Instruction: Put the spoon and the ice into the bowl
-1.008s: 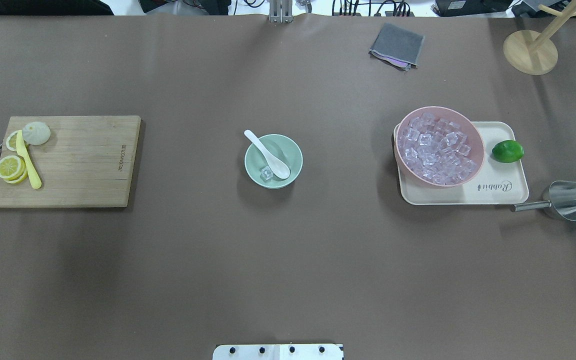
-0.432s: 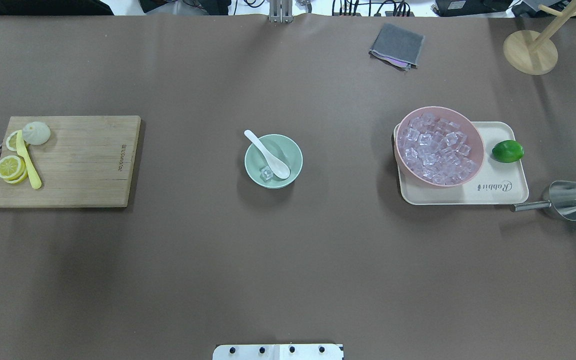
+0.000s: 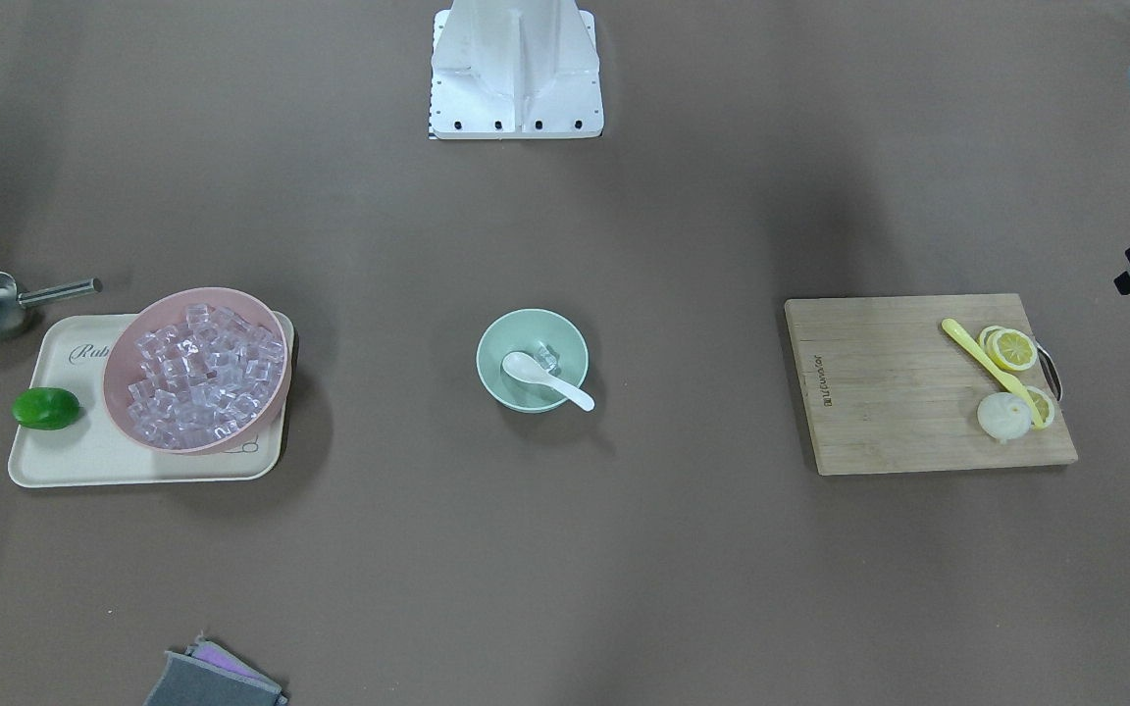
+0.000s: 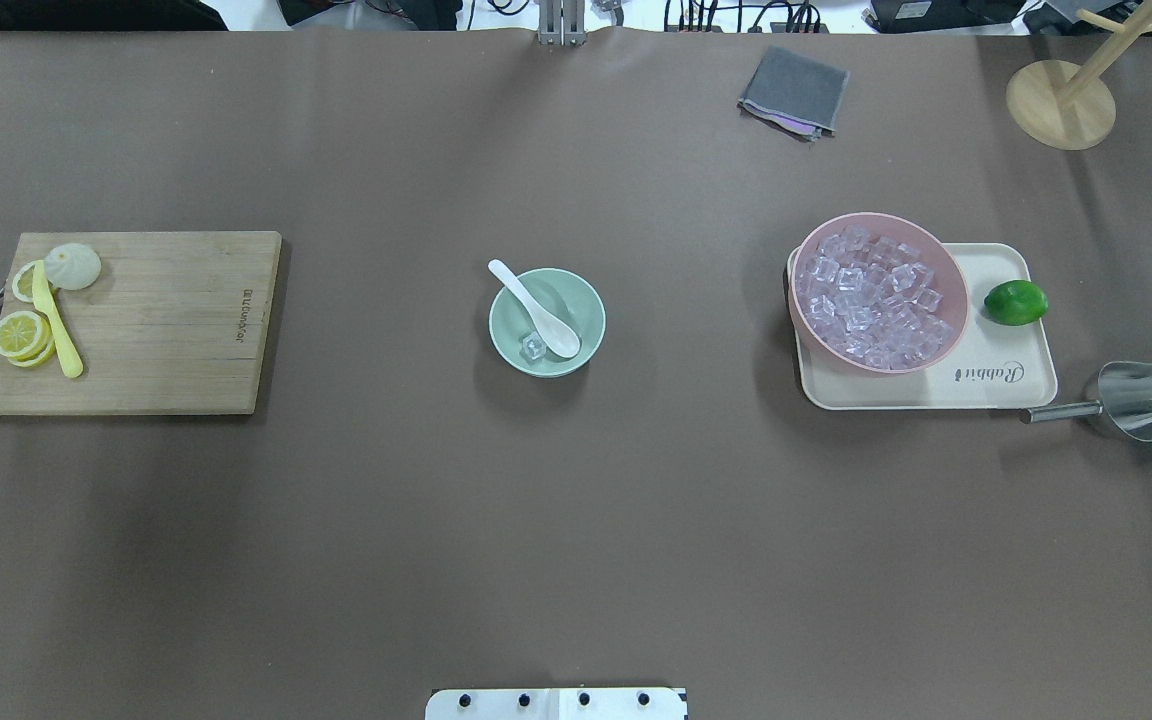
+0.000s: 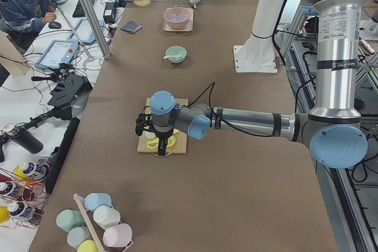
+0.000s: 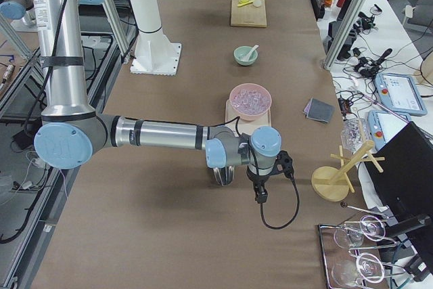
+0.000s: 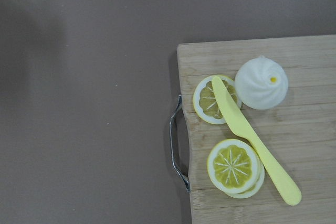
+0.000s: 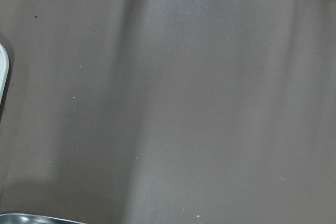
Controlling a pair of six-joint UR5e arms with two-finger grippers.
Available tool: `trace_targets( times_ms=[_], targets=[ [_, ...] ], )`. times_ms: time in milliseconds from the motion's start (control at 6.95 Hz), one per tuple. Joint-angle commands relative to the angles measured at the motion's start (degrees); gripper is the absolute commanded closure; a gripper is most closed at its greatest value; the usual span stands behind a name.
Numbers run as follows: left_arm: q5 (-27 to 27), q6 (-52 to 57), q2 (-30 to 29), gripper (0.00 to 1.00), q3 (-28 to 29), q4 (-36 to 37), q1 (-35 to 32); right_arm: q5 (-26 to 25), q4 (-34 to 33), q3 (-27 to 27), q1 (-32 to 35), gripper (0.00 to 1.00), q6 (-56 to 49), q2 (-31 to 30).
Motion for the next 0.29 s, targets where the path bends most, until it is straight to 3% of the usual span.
trace_targets(
  times_ms=[0,144],
  targets=[
    [0.12,0.35,-0.37,0.02,0.06,1.29,-0.91,0.17,0.13,1.98,0.03,0.0,-0.12,-1.64],
    [0.12,0.44,-0.37,0.02,0.15,1.11,-0.91,0.17,0.13,2.61,0.03,0.0,-0.12,-1.91]
  ],
)
